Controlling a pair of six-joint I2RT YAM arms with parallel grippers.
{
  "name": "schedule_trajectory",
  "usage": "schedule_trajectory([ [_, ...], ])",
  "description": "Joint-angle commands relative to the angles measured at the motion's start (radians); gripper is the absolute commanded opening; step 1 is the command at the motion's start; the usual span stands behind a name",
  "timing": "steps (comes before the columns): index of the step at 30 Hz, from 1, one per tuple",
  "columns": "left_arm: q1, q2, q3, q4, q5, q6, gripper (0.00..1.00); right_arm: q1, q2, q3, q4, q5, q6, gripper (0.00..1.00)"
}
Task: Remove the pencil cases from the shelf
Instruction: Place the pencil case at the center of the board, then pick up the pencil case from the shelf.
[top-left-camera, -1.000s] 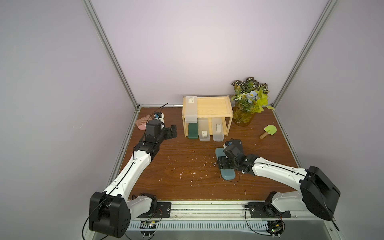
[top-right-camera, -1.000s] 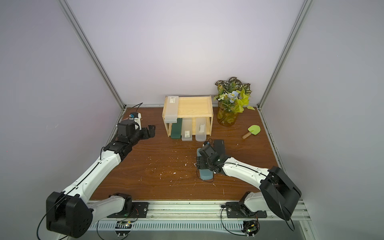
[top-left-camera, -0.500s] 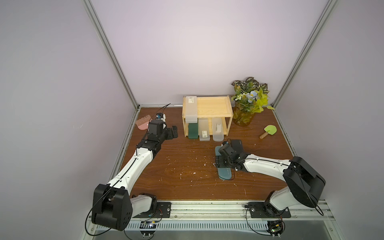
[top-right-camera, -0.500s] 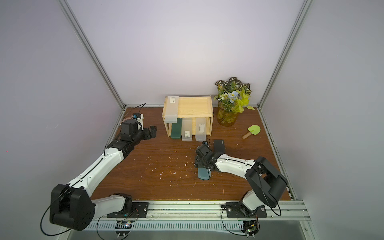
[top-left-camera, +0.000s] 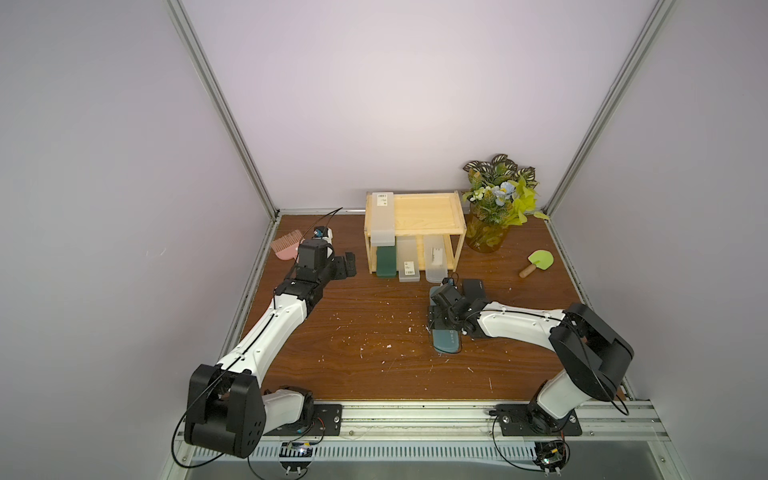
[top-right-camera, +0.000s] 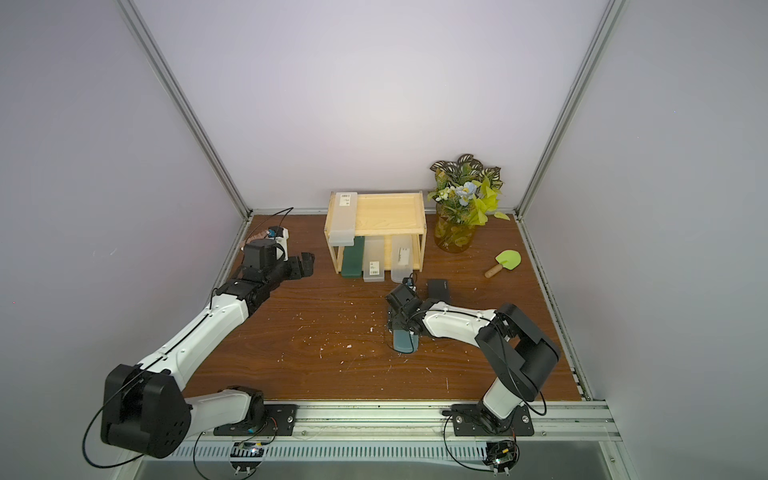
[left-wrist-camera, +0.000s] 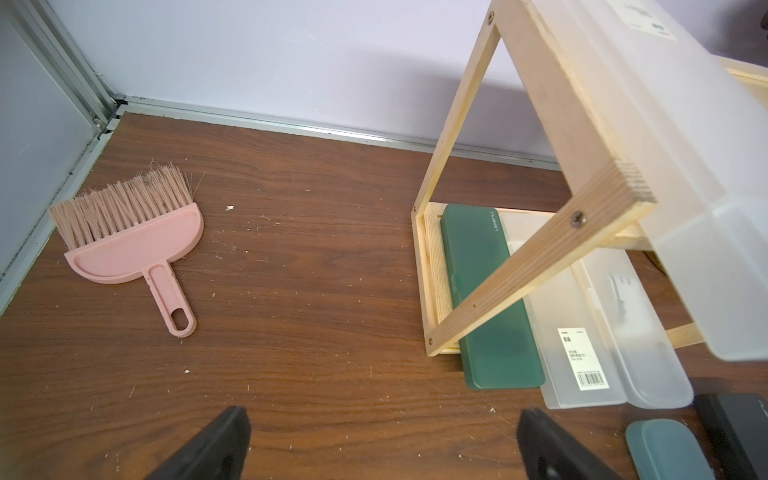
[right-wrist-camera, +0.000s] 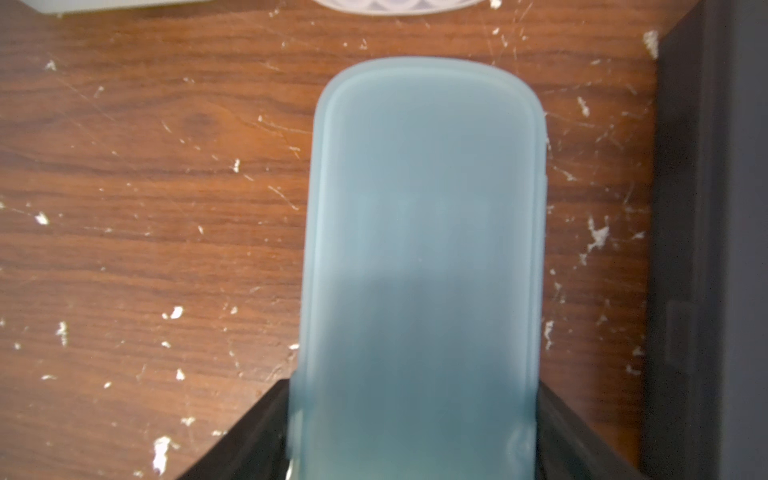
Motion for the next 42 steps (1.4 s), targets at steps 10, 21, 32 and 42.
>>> schedule_trajectory([
  [10, -0.006, 0.012, 0.035, 0.008, 0.004, 0.020, 1.00, -0.012, 0.015, 0.063, -0.018, 0.021, -0.010, 0.86],
  [21, -0.006, 0.004, 0.076, -0.015, 0.013, 0.015, 1.00, -0.010, -0.140, 0.116, -0.123, 0.034, -0.059, 0.99],
  [32, -0.018, -0.027, 0.138, -0.038, 0.041, -0.022, 1.00, -0.006, -0.302, 0.333, -0.242, 0.083, -0.227, 0.99],
  [42, -0.117, -0.001, 0.255, -0.085, -0.091, -0.039, 1.00, -0.010, 0.072, 1.005, -0.368, 0.045, -0.389, 0.99],
])
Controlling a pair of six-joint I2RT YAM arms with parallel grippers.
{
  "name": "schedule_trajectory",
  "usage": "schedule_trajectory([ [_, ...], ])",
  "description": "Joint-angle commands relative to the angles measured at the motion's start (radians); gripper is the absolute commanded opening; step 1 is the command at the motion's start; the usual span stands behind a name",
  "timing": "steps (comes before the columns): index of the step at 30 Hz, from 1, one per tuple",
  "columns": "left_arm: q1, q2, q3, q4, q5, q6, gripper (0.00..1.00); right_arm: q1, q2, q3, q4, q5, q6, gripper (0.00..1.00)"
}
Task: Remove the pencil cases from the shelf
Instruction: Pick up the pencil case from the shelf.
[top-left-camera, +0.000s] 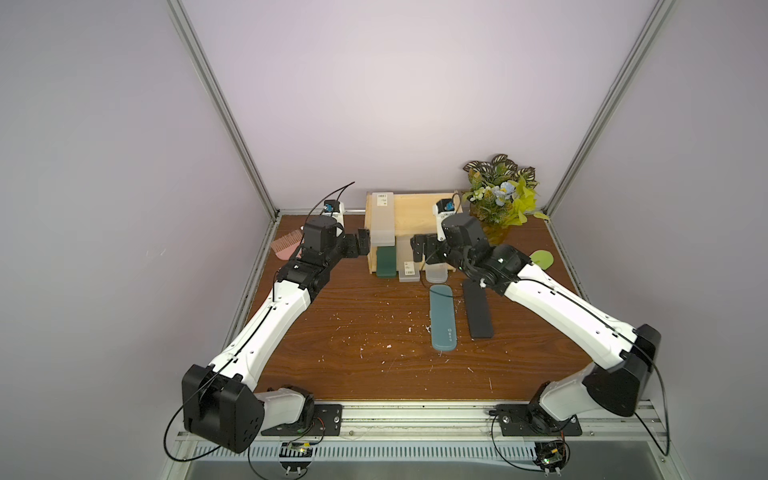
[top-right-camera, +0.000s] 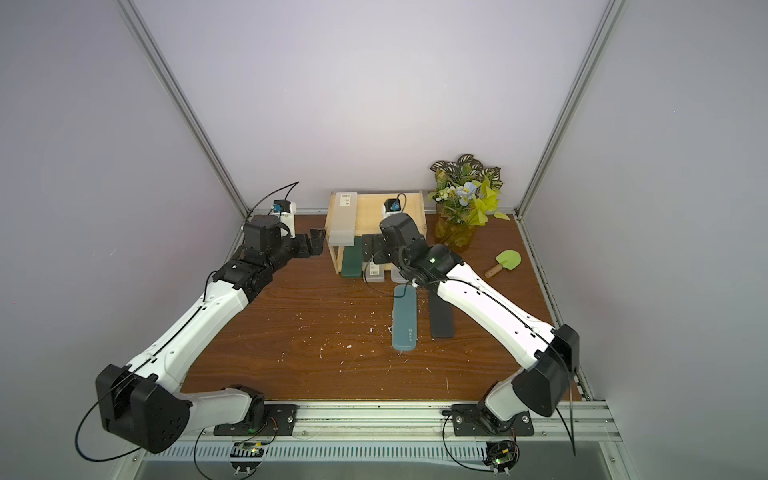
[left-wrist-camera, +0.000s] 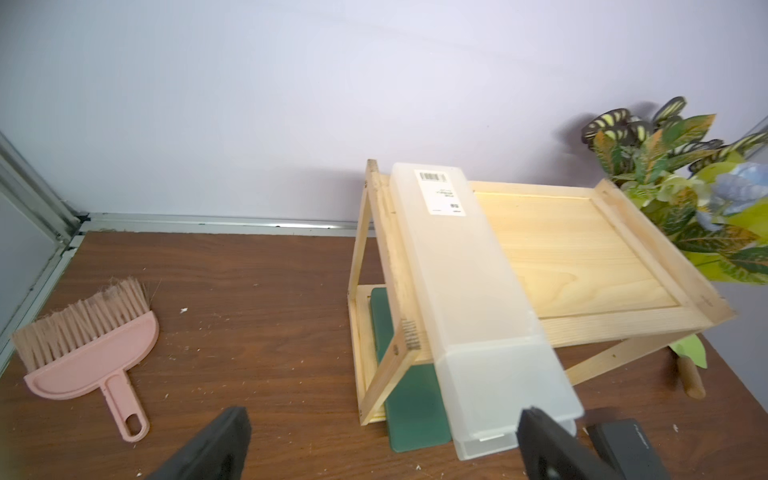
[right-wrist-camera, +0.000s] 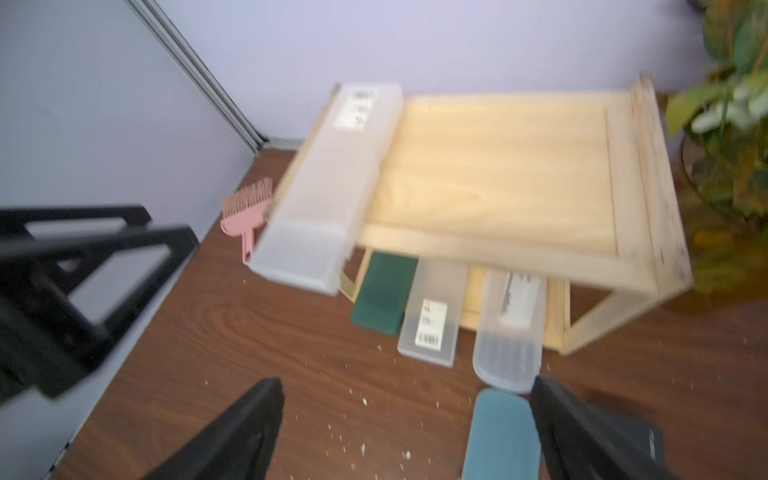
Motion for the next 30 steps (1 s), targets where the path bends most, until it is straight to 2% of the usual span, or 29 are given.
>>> schedule_trajectory([
  [1, -0.001, -0.038, -0.021, -0.006, -0.053, -0.025, 1.00, -0.006, 0.153, 0.225, -0.081, -0.008, -0.085, 0.99],
  [4, -0.001, -0.060, -0.038, -0.026, -0.071, -0.018, 1.00, -0.009, 0.363, 0.562, -0.199, -0.027, -0.109, 0.99],
  [8, 0.000, -0.104, -0.071, -0.049, -0.078, 0.011, 1.00, -0.030, 0.699, 1.139, -0.386, -0.074, -0.104, 0.99],
  [9, 0.001, -0.120, -0.084, -0.045, -0.070, 0.018, 1.00, -0.041, 0.748, 1.218, -0.394, -0.098, -0.089, 0.99],
  [10, 0.004, -0.133, -0.096, -0.039, -0.061, 0.021, 1.00, -0.052, 0.760, 1.218, -0.381, -0.127, -0.076, 0.99],
  [14, 0.047, -0.173, -0.135, -0.014, 0.013, 0.020, 1.00, -0.077, 0.658, 0.879, -0.191, -0.162, -0.049, 0.99],
  [15, 0.059, -0.176, -0.137, -0.015, 0.021, 0.021, 1.00, -0.079, 0.650, 0.844, -0.169, -0.156, -0.046, 0.99],
  [21, 0.081, -0.160, -0.143, -0.021, 0.032, 0.035, 1.00, -0.080, 0.772, 1.066, -0.269, -0.173, -0.043, 0.99],
  [26, 0.084, -0.152, -0.158, -0.008, 0.030, 0.040, 1.00, -0.075, 0.733, 0.951, -0.190, -0.206, -0.024, 0.99],
  [30, 0.085, -0.139, -0.163, -0.009, 0.029, 0.046, 1.00, -0.065, 0.769, 0.992, -0.204, -0.217, -0.015, 0.99],
])
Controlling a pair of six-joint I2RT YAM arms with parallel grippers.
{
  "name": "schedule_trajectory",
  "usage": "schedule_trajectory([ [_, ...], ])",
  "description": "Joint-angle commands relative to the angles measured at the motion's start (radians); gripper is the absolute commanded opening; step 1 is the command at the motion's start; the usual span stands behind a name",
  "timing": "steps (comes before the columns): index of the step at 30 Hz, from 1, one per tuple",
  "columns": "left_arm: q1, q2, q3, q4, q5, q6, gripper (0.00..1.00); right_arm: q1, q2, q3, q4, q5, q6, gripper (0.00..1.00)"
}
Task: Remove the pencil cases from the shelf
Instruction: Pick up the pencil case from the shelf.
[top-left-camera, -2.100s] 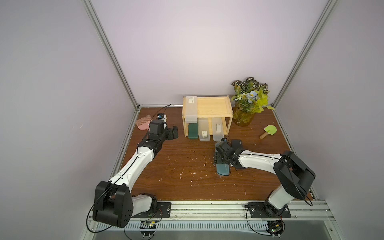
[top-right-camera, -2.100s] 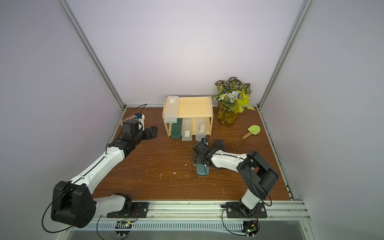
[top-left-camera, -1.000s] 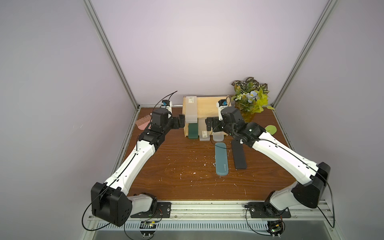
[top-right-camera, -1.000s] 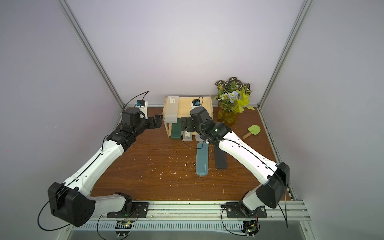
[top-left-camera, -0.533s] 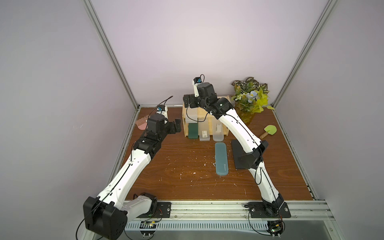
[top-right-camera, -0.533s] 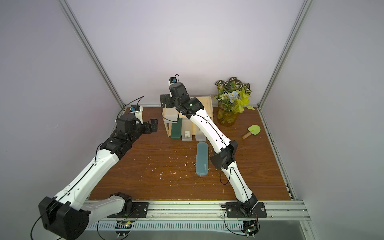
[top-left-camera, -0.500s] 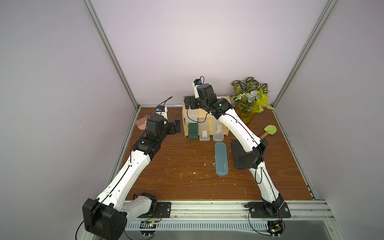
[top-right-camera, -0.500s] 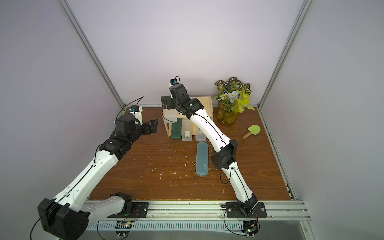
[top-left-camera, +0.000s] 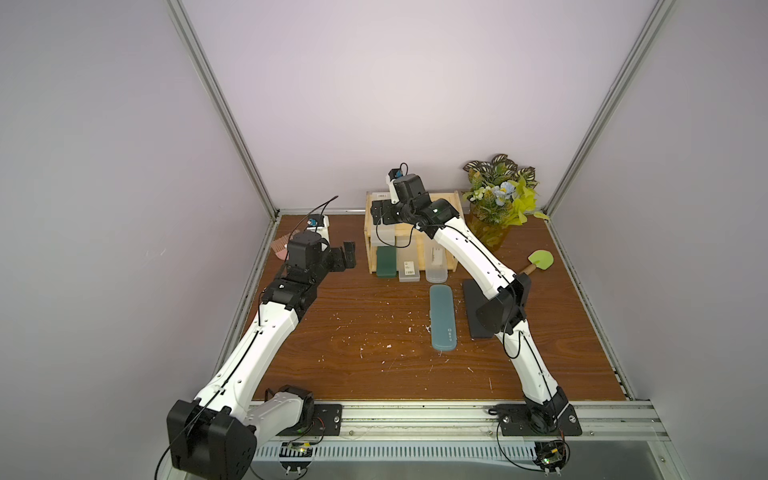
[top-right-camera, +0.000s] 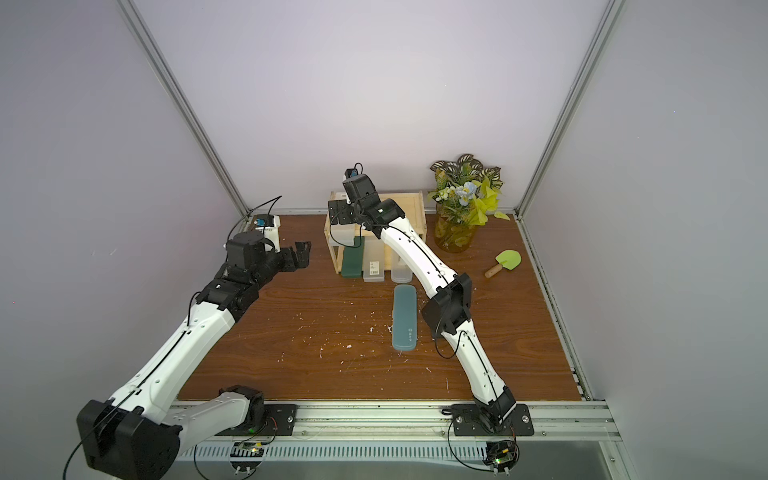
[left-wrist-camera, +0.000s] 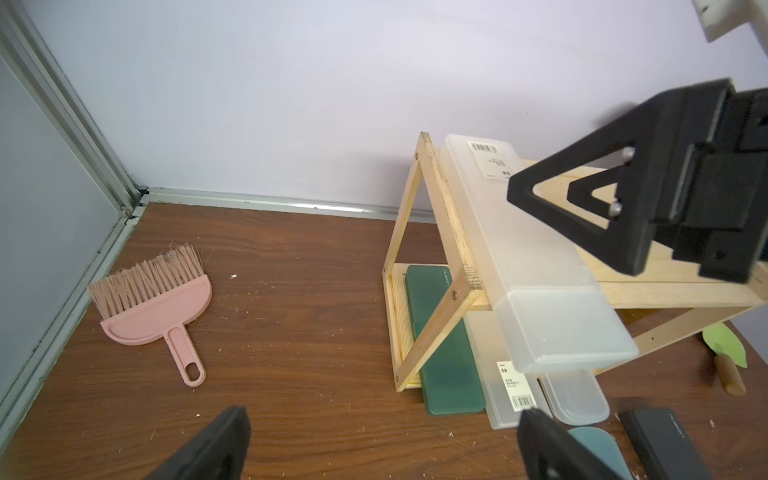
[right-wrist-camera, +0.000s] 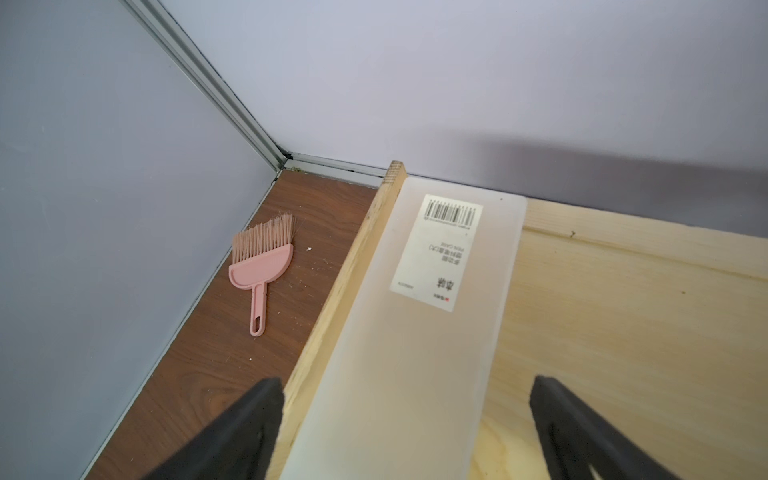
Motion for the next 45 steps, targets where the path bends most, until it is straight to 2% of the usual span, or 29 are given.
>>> schedule_trajectory([
  [1, 0.010, 0.009, -0.007, 0.008, 0.012, 0.020, 1.00, 0.012, -0.003, 0.038, 0.020, -0.031, 0.023, 0.99],
  [21, 0.013, 0.017, -0.035, 0.009, -0.004, 0.044, 1.00, 0.026, 0.054, 0.030, -0.009, 0.039, 0.032, 0.99],
  [22, 0.012, 0.017, -0.037, 0.010, -0.004, 0.044, 1.00, 0.025, 0.051, 0.030, -0.018, 0.050, 0.030, 0.99],
  [26, 0.012, 0.018, -0.039, 0.011, -0.006, 0.045, 1.00, 0.026, 0.040, 0.030, -0.048, 0.074, 0.023, 0.87],
  [34, 0.013, 0.011, -0.044, 0.012, -0.004, 0.043, 1.00, 0.019, -0.003, -0.001, -0.091, 0.123, 0.012, 0.85],
  [45, 0.015, 0.000, -0.050, 0.008, -0.012, 0.044, 1.00, -0.019, -0.049, 0.004, -0.171, 0.176, -0.028, 0.94],
])
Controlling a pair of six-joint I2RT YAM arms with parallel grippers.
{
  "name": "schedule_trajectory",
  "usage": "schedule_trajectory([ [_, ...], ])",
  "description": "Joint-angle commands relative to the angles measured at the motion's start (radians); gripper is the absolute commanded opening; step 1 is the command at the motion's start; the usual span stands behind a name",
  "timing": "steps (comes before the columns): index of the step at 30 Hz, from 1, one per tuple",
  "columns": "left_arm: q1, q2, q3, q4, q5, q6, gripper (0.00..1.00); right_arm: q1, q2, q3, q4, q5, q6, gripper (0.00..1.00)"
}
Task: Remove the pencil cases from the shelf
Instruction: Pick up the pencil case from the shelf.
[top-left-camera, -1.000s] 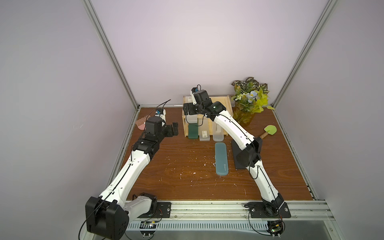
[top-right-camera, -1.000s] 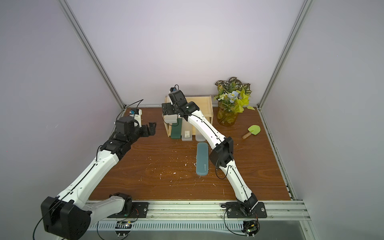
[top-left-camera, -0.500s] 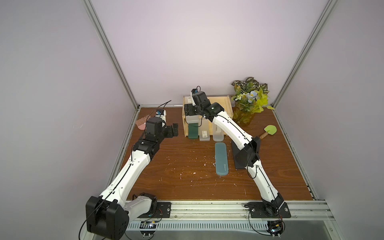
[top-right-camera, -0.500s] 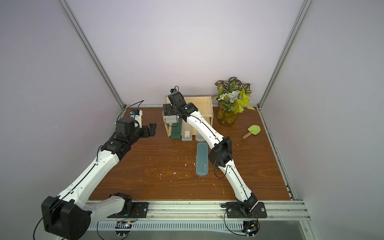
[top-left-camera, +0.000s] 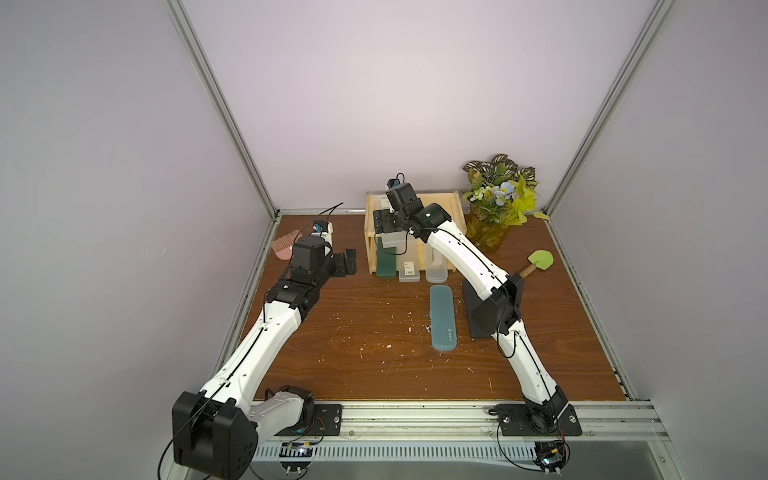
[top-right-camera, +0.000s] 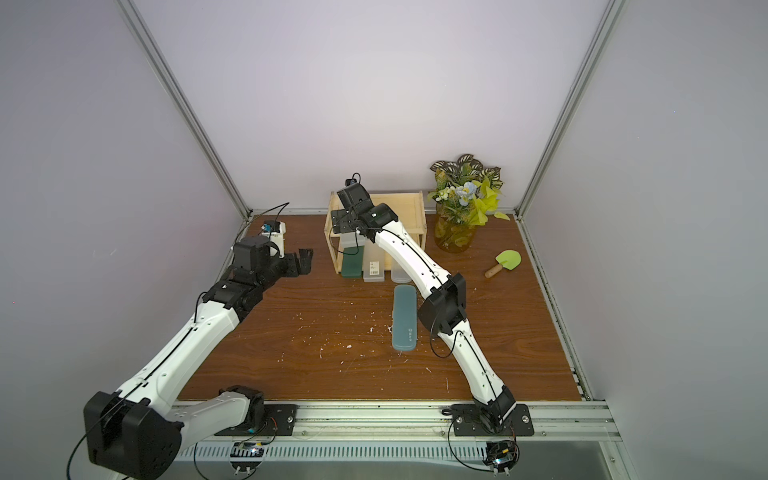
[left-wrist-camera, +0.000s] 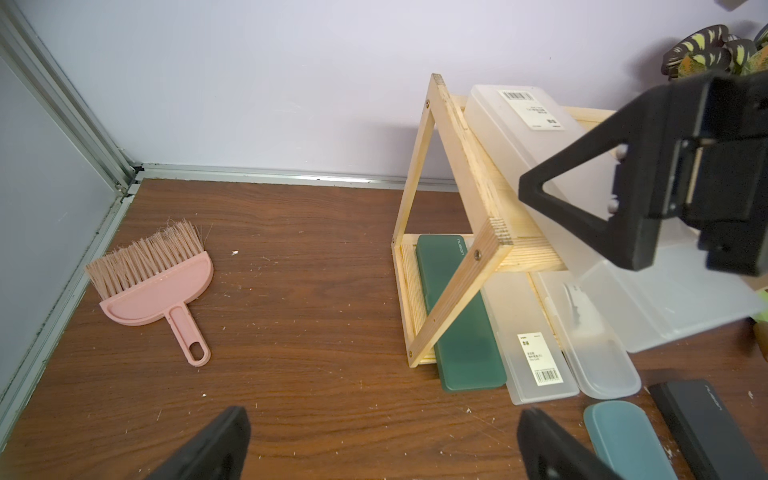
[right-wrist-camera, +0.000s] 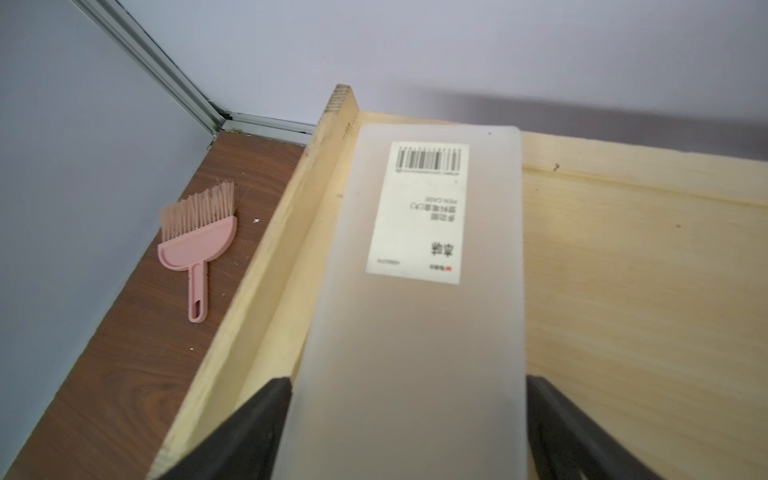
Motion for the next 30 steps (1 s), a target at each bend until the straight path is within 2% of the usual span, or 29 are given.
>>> schedule_trajectory([
  [1, 0.013, -0.015, -0.007, 0.008, -0.006, 0.010, 1.00, -0.027, -0.080, 0.000, -0.061, 0.042, -0.026, 0.95],
  [13, 0.013, -0.010, -0.005, 0.006, -0.009, 0.009, 1.00, -0.034, -0.077, 0.000, -0.078, 0.020, -0.046, 0.88],
  [19, 0.013, -0.007, 0.000, 0.004, -0.007, 0.008, 1.00, -0.038, -0.106, 0.006, -0.078, 0.062, -0.057, 0.82],
  [26, 0.012, 0.000, 0.011, 0.006, 0.002, 0.002, 1.00, -0.062, -0.240, 0.000, -0.077, 0.112, -0.099, 0.80],
  [30, 0.013, 0.008, 0.019, 0.012, 0.008, -0.004, 1.00, -0.078, -0.381, -0.120, -0.076, 0.147, -0.124, 0.80],
])
